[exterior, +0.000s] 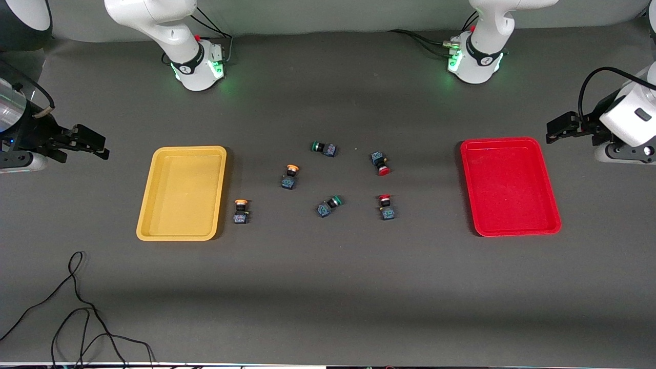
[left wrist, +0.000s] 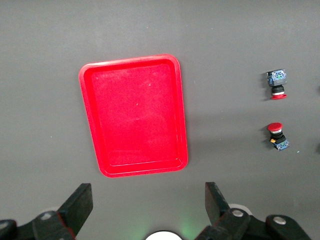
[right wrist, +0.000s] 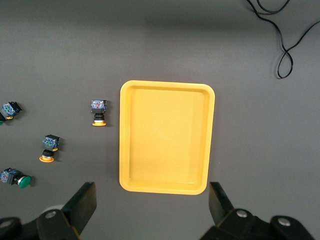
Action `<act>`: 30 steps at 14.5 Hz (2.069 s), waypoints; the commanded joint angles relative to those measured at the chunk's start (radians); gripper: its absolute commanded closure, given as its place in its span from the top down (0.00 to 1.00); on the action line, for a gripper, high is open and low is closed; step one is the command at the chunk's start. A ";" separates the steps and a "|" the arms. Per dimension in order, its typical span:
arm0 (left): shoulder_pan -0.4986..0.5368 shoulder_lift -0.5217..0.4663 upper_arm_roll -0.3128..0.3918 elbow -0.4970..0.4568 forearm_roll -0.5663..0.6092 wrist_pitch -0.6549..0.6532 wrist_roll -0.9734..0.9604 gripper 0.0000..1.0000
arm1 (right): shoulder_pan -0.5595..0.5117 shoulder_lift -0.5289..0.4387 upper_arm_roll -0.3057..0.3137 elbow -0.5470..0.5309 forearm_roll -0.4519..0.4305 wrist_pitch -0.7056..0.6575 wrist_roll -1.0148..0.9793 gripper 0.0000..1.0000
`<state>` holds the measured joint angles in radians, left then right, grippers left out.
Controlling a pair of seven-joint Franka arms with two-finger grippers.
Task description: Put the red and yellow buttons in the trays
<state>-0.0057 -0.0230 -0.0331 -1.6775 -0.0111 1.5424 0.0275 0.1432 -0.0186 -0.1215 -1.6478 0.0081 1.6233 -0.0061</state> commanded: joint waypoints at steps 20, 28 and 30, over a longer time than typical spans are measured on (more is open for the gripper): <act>-0.279 -0.044 -0.036 -0.177 -0.021 0.126 -0.450 1.00 | 0.099 0.127 0.003 0.013 -0.003 -0.008 0.023 1.00; -0.576 -0.029 -0.034 -0.307 -0.078 0.373 -1.015 1.00 | 0.228 0.417 0.003 -0.004 0.006 0.334 0.139 1.00; -0.593 -0.005 -0.034 -0.332 -0.078 0.421 -1.038 1.00 | 0.262 0.479 0.003 -0.026 0.038 0.407 0.202 1.00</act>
<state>-0.5692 -0.0255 -0.0878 -1.9647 -0.0751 1.9112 -0.9641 0.3679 0.4077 -0.1106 -1.6668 0.0210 1.9725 0.1333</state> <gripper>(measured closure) 0.000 0.000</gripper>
